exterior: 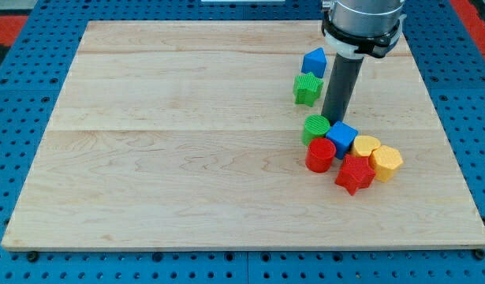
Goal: Slide green star to the green circle
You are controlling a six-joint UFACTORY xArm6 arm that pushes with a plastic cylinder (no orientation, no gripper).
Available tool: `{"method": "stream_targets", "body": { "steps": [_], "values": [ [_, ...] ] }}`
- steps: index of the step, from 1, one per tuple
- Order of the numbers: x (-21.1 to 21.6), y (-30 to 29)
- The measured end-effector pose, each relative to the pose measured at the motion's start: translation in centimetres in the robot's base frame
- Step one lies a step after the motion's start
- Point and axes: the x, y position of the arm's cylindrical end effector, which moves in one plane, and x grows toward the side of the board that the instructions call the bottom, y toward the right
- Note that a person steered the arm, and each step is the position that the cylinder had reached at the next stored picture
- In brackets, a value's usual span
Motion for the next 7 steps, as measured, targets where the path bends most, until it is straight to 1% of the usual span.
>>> {"method": "stream_targets", "body": {
  "steps": [1, 2, 3, 4, 5, 6, 7],
  "values": [
    [-2.8, 0.9],
    [-3.7, 2.8],
    [-7.8, 3.0],
    [-9.3, 0.3],
    [-6.6, -2.4],
    [-6.2, -3.7],
    [-6.4, -6.2]
  ]
}}
